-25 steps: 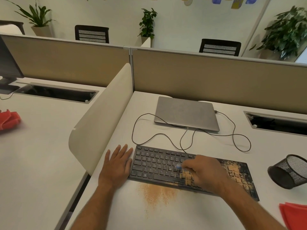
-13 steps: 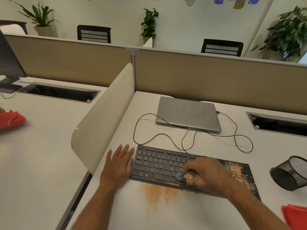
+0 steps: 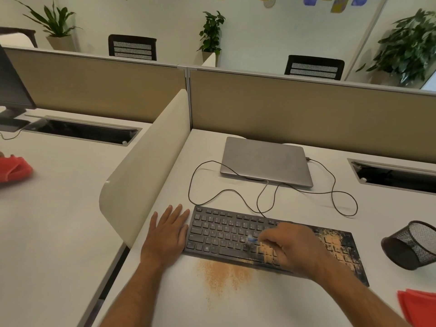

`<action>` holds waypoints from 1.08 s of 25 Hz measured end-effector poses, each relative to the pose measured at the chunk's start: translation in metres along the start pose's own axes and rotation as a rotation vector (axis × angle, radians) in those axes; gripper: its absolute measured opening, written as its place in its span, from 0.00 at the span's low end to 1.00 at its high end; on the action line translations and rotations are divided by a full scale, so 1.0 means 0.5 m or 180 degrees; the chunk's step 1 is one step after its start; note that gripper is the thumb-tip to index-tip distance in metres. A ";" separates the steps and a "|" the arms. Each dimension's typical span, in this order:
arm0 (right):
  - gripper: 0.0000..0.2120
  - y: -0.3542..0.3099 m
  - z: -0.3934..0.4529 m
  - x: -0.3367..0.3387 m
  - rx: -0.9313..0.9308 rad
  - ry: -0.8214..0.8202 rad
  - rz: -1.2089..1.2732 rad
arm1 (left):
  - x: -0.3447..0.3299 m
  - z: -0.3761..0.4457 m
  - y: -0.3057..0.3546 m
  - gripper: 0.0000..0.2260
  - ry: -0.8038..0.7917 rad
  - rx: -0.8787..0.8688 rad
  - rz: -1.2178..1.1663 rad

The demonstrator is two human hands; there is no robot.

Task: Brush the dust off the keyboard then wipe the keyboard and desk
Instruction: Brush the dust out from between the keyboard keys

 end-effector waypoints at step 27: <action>0.15 0.011 -0.019 -0.004 -0.0173 -0.0115 -0.0181 | 0.004 -0.001 0.006 0.32 -0.0017 -0.0017 -0.0036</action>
Point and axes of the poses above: each hand's wrist, its own z-axis towards the middle knuckle, its own x-axis out of the back of the hand, y = z × x, the point moved 6 cm from there along z, towards the middle knuckle, and after that the axes turned 15 degrees about -z, right-handed, at the moved point
